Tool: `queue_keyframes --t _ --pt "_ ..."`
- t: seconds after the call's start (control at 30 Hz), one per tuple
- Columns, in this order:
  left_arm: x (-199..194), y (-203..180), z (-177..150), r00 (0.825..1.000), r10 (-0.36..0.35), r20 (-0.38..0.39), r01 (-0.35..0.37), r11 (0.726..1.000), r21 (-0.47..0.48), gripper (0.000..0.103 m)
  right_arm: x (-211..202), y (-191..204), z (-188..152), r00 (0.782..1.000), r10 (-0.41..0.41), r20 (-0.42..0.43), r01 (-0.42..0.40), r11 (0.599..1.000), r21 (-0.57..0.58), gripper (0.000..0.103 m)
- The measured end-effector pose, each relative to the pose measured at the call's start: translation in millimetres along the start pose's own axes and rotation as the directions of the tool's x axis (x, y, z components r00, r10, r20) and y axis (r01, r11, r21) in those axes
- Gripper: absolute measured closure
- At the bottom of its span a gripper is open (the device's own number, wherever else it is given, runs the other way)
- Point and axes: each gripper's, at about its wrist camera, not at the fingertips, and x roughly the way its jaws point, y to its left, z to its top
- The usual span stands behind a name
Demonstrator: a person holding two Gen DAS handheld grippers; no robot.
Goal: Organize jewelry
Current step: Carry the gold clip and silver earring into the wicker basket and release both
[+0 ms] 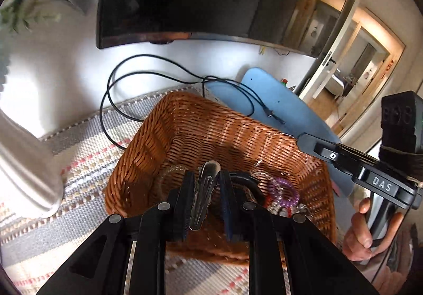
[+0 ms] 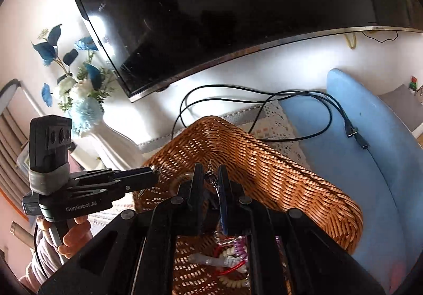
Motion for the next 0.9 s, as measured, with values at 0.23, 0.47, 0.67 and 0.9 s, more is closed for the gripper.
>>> queue_keyframes --t 0.23,0.47,0.67,0.9 --pt "24.3 6.0 5.2 1.0 0.013 -0.021 -0.013 1.0 -0.012 0.083 13.8 -5.8 -2.3 0.999 -0.026 -0.029 0.026 1.0 0.016 0.09" --pt "21.2 8.7 6.1 1.0 0.013 -0.008 -0.014 0.999 -0.034 0.082 11.5 -10.5 -2.8 1.0 -0.014 -0.016 0.015 0.999 0.031 0.088" --pt "-4.3 6.9 -3.0 1.0 0.022 0.01 -0.022 0.999 -0.034 0.076 1.2 -9.4 -3.8 1.0 -0.005 0.0 0.005 0.999 0.045 0.078" --pt "-84.5 8.3 -32.6 0.995 0.056 0.078 -0.054 0.998 -0.027 0.076 -43.8 24.5 -13.7 0.998 0.047 0.032 -0.047 0.999 -0.001 0.075"
